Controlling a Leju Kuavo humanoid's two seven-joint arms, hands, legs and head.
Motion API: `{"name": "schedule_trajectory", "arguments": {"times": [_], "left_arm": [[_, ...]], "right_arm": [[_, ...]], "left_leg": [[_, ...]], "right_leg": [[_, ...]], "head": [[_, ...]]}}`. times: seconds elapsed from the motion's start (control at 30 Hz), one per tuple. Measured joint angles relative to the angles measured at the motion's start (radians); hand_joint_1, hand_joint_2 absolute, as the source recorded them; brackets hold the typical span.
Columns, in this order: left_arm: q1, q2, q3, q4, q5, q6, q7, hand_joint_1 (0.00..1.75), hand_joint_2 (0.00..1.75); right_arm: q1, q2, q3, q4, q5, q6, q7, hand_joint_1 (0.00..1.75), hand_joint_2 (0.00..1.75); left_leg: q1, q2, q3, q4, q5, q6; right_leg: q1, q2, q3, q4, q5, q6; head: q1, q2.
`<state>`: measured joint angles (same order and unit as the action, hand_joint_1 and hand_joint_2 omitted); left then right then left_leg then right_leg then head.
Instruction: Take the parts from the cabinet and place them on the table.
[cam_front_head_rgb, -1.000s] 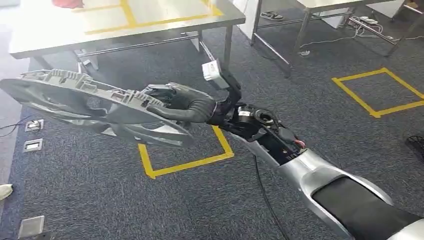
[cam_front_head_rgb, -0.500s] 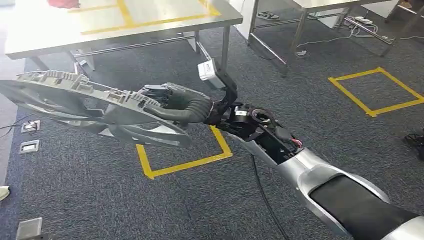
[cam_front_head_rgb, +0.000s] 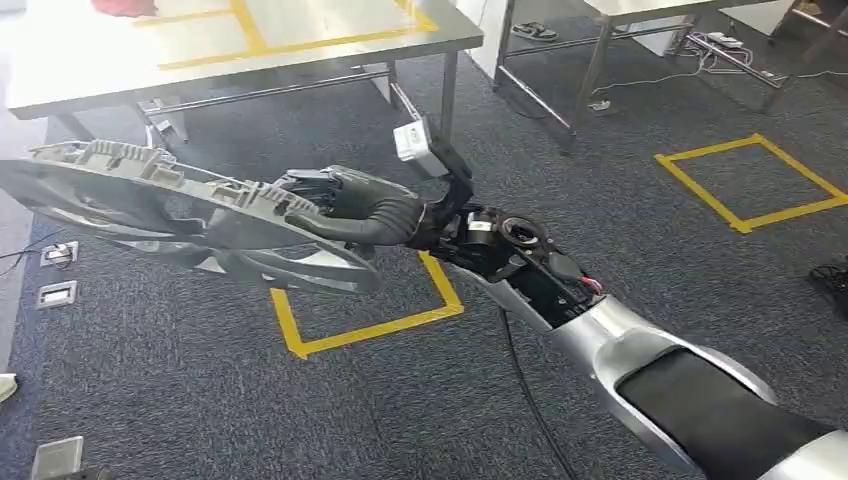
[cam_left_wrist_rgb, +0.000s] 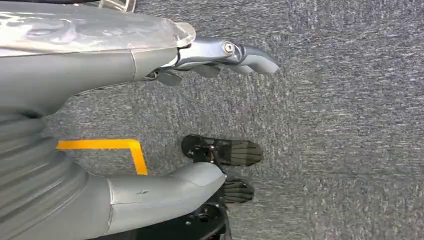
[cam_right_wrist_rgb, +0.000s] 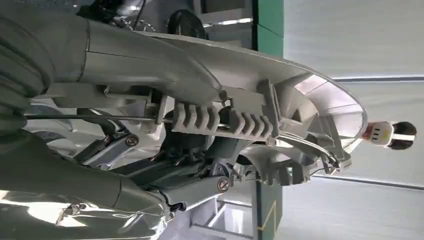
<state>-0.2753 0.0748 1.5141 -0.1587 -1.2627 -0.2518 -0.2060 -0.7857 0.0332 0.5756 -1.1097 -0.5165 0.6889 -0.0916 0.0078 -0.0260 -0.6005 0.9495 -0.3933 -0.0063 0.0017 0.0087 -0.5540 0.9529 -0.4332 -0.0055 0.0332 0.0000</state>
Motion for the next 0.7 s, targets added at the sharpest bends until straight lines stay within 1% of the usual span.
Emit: {"name": "schedule_trajectory", "arguments": {"times": [0.63, 0.67, 0.7], "left_arm": [[0.000, 0.000, 0.000, 0.000, -0.004, -0.003, 0.002, 0.00, 1.75], [0.000, 0.000, 0.000, 0.000, -0.004, -0.003, 0.002, 0.00, 1.75], [-0.001, 0.003, 0.000, 0.000, -0.005, -0.003, 0.002, 0.00, 1.75]], "right_arm": [[0.000, 0.000, -0.001, 0.001, -0.001, 0.000, 0.007, 1.75, 1.75], [0.000, 0.000, -0.001, 0.001, -0.001, 0.000, 0.007, 1.75, 1.75], [0.000, 0.000, -0.001, 0.001, -0.002, 0.000, 0.008, 1.75, 1.75]], "left_leg": [[0.000, 0.000, 0.000, 0.000, 0.000, 0.000], [-0.002, 0.000, -0.002, 0.003, -0.003, 0.003], [-0.004, -0.001, 0.000, 0.002, -0.006, 0.016]], "right_leg": [[0.000, 0.000, 0.000, 0.000, 0.000, 0.000], [-0.004, 0.000, 0.002, -0.005, 0.001, 0.002], [-0.006, 0.000, 0.004, -0.010, 0.003, 0.009]], "head": [[-0.001, 0.000], [0.000, 0.000], [-0.002, 0.000]]}}
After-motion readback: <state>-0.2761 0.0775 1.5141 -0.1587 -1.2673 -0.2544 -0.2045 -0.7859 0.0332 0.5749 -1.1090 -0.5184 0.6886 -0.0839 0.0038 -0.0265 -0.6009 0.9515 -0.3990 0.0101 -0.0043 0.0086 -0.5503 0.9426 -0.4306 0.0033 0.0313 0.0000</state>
